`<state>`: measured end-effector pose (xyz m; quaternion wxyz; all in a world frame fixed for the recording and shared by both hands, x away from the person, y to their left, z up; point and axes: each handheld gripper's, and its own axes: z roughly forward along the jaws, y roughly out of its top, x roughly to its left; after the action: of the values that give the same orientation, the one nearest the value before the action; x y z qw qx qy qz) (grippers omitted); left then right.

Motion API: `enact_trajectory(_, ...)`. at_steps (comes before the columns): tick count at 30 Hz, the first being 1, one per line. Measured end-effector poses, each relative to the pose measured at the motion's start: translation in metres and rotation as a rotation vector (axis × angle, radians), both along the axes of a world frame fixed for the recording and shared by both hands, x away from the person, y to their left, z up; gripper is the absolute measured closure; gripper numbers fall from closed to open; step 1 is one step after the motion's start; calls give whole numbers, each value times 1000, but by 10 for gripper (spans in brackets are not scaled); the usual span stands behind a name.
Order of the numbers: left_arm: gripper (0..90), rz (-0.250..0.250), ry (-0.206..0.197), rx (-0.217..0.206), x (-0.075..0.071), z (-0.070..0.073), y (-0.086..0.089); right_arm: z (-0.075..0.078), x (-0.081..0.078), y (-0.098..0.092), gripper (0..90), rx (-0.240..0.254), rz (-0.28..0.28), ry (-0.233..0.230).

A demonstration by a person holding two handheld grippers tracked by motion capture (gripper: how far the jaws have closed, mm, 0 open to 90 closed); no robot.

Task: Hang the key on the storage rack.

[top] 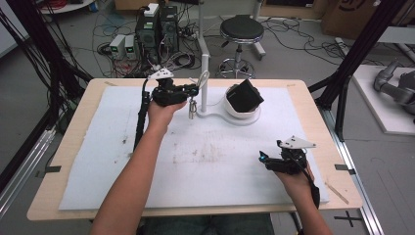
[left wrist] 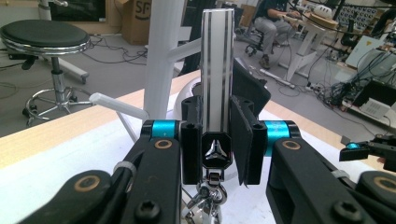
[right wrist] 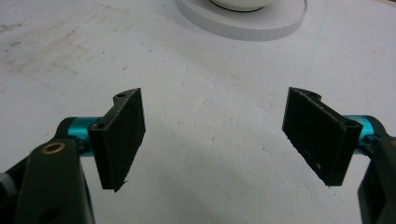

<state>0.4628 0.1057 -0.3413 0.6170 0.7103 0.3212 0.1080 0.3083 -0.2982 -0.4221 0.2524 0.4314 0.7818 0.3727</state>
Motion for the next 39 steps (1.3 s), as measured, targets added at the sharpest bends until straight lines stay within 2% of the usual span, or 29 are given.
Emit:
enact_trajectory(8,743,10,16,28,1,-7,-4,0,-1,0,215,0,2,1)
enact_trajectory(11,701,45,7,58,0,-5,-4,0,0,0,215,1,2,-2)
enact_trajectory(14,640,58,0,62,-1,-2,-1,0,0,0,215,-1,3,-1)
enact_trajectory(19,631,62,-20,82,-5,3,4,0,0,2,216,-3,7,-2)
enact_trajectory(21,611,59,-25,107,-7,4,4,0,0,3,216,-3,8,-1)
enact_trajectory(23,602,57,-34,158,-9,5,4,0,0,3,215,-5,9,-3)
enact_trajectory(25,597,59,-36,167,-12,4,5,0,0,3,215,-3,9,-2)
enact_trajectory(36,516,66,-28,221,-25,8,23,1,7,11,215,0,25,-7)
enact_trajectory(39,467,71,-30,231,-31,10,29,2,11,14,216,6,36,-12)
